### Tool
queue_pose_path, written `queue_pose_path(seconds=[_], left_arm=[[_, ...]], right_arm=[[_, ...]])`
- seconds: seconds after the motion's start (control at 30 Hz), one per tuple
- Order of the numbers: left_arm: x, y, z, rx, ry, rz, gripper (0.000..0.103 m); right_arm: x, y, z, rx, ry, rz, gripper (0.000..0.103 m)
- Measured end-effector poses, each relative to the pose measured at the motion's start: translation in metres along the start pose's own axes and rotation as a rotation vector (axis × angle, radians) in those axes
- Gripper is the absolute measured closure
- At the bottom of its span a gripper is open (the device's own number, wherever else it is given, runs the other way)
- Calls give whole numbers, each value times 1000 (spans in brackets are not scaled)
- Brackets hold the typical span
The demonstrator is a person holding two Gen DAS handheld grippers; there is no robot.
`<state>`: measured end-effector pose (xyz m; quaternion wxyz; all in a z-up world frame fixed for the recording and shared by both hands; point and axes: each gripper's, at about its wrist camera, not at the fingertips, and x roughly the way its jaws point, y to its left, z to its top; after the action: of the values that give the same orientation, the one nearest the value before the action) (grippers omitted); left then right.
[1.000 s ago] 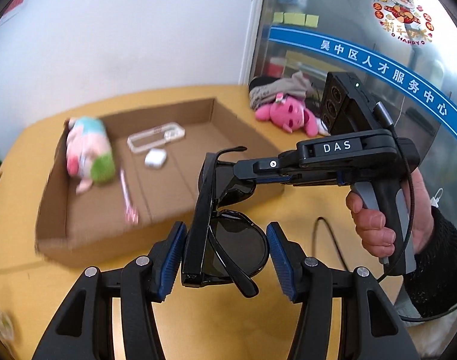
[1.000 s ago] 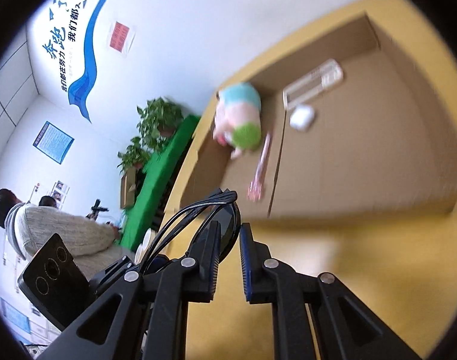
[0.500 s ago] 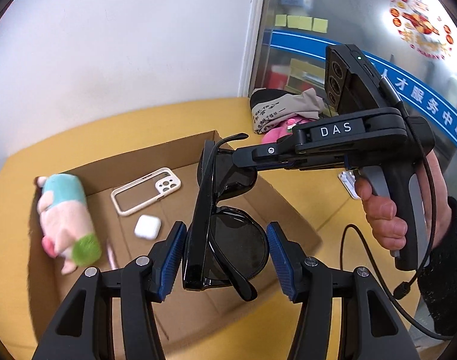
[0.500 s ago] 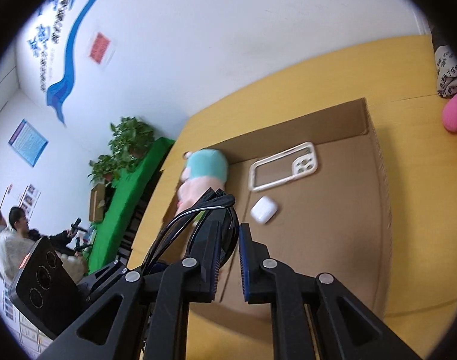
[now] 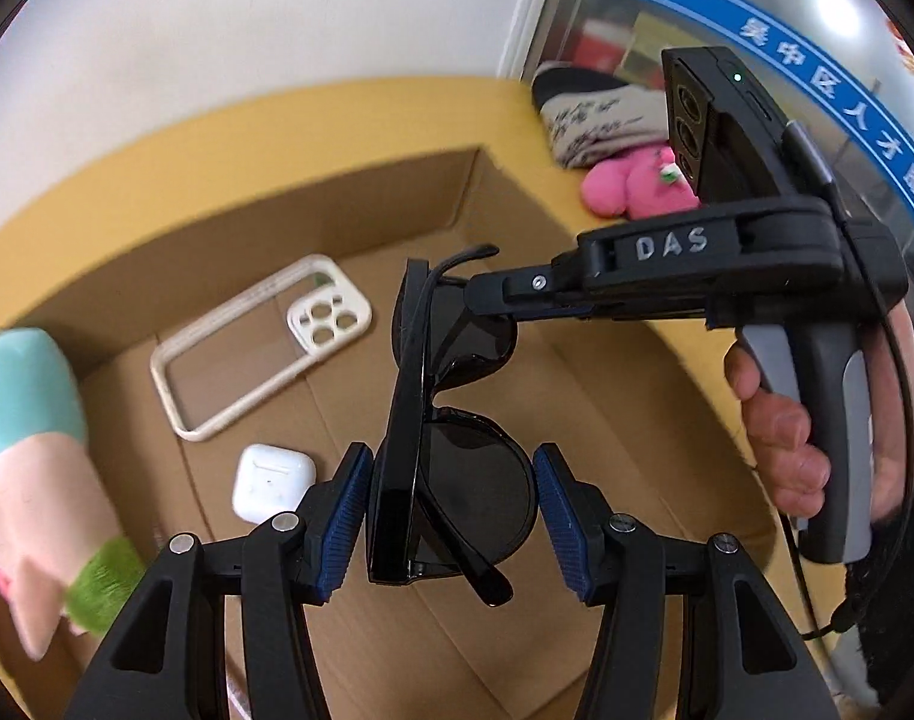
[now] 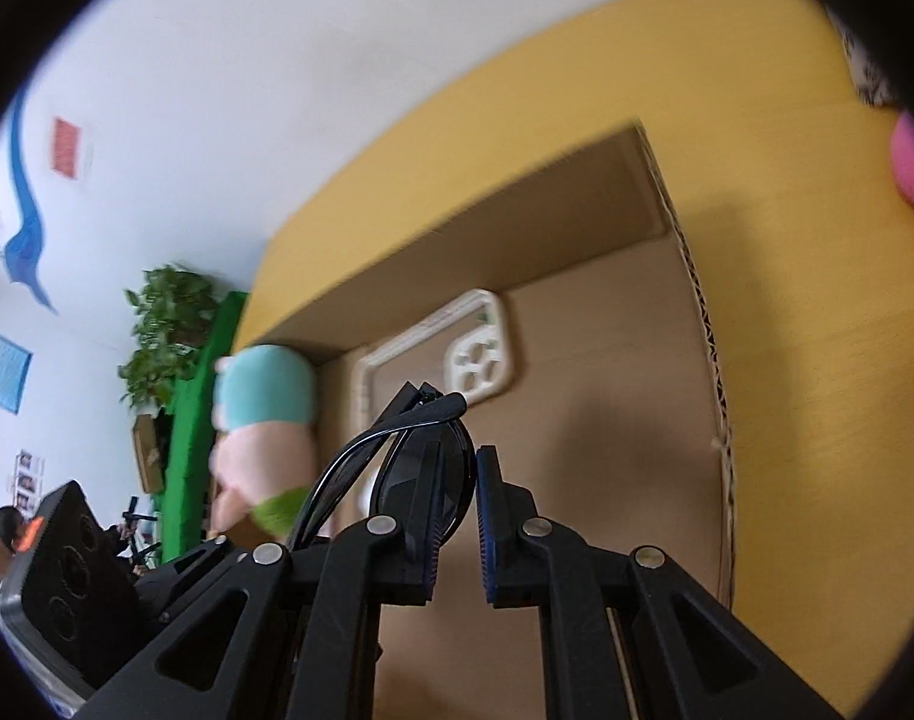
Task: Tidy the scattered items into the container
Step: 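Lower the sunglasses into the box and open both tools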
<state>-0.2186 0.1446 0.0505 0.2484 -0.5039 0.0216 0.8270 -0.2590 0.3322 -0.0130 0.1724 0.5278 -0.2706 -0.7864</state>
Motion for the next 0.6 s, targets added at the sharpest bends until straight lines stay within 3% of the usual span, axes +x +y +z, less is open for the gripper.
queue_pose_path(seconds=[0.4,0.6], left_arm=[[51,7,-11,-36,168,-14,44],[55,2,-19,-17,190,-9,44]], right_arm=[[35,9,0,-98,58,-281,95],[45,11,-2,-147,65,-366,95]])
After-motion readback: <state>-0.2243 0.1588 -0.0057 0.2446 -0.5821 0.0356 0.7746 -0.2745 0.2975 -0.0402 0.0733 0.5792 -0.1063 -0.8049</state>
